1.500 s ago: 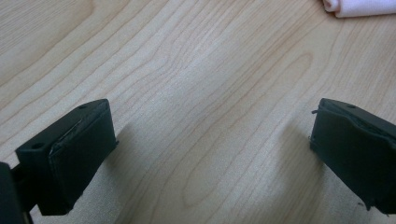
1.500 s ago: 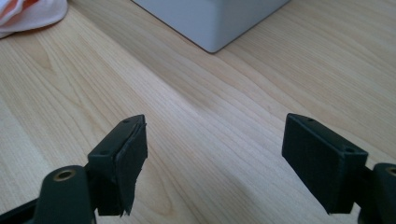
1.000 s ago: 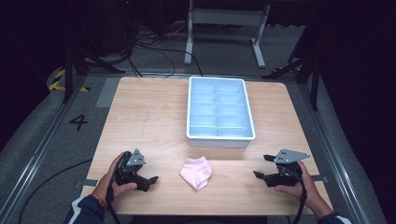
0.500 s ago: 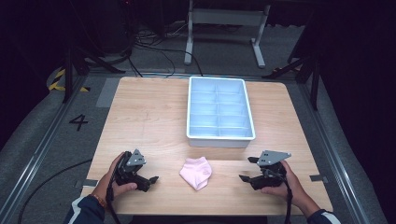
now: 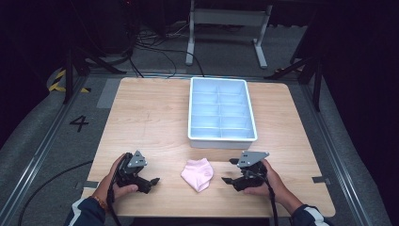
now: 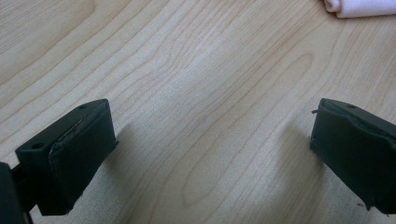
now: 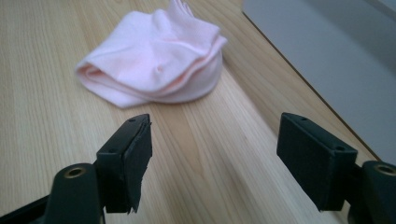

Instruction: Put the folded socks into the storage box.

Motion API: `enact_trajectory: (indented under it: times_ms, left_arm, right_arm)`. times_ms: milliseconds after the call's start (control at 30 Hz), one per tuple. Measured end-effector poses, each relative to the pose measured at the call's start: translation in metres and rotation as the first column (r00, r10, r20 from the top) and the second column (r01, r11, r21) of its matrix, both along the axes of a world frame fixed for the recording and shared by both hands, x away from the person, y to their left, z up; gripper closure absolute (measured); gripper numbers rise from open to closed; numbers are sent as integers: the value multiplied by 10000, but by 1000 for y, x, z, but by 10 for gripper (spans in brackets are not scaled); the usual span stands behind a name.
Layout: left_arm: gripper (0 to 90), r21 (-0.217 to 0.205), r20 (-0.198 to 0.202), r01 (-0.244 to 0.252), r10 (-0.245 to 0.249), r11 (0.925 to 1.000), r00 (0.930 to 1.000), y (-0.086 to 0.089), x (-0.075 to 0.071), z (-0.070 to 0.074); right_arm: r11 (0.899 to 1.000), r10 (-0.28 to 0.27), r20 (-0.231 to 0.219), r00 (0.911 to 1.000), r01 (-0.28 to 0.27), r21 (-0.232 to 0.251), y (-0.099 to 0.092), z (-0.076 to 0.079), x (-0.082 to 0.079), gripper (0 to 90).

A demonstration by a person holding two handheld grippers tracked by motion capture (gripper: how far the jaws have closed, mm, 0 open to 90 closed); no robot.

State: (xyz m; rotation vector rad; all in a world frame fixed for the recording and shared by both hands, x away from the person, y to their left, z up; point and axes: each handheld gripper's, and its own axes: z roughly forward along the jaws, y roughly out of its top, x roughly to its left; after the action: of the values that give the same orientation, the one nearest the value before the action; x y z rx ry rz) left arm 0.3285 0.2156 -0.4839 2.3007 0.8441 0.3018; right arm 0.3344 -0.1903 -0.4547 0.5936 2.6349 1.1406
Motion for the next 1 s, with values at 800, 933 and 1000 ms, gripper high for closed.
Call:
enact_trajectory:
  times_ms: [800,933,1000]
  left_arm:
    - [3,29,21,3,-3,10000,10000,0,0,0]
    - [3,24,24,10,-10,10000,10000,0,0,0]
    - [3,40,26,11,-11,10000,10000,0,0,0]
  right_arm:
    - [9995,304,-337,9990,-308,-114,74,-18,21,246]
    - [9989,475,-771,9959,-478,-9,80,-22,20,196]
    - [9989,471,-948,9944,-467,63,82,-25,21,162]
